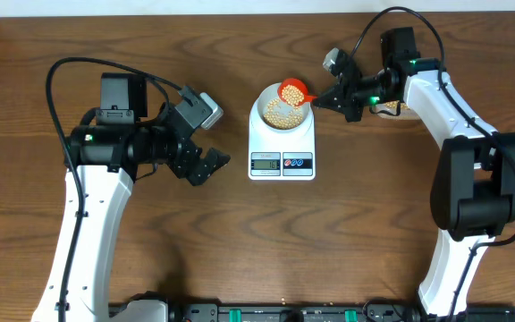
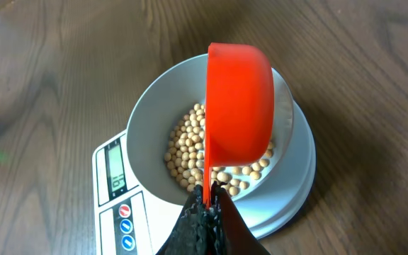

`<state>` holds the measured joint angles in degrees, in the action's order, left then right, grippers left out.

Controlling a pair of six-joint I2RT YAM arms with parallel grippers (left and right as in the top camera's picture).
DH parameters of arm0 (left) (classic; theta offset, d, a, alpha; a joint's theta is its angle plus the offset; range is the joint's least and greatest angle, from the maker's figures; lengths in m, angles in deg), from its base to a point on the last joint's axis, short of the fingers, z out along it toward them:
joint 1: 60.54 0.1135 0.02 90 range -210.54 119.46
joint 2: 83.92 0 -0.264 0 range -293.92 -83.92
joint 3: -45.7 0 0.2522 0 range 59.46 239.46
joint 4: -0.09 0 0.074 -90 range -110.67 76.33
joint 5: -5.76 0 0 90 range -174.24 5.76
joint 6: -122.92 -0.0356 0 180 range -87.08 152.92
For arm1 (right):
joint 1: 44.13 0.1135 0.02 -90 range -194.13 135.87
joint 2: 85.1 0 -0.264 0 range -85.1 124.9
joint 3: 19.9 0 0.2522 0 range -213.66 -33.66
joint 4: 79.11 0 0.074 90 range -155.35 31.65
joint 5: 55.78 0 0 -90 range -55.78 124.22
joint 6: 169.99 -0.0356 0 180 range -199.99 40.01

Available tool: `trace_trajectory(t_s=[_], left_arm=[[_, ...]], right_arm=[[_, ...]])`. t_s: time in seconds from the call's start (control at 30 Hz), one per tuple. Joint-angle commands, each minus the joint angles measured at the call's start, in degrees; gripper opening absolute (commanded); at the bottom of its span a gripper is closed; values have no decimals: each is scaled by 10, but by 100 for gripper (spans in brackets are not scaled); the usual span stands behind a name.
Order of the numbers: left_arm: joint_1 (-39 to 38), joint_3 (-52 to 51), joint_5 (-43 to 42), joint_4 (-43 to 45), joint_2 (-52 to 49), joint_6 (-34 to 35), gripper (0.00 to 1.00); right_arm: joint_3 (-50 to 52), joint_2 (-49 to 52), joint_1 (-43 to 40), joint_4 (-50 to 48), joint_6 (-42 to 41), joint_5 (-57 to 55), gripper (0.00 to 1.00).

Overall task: Scoop item into bowl and weigh 50g on scale
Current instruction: 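Tilt the scoop to pour soybeans into the white bowl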

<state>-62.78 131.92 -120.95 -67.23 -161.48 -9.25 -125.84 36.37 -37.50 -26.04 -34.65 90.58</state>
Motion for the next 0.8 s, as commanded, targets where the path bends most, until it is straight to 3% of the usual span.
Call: trace_trajectory(t_s=[0.0, 0.77], left_arm=[[2, 16, 3, -2, 5, 3, 98], [2, 16, 3, -2, 5, 3, 98]], right_arm=[[2, 4, 4, -2, 21, 7, 1], [1, -25, 5, -27, 21, 7, 1]])
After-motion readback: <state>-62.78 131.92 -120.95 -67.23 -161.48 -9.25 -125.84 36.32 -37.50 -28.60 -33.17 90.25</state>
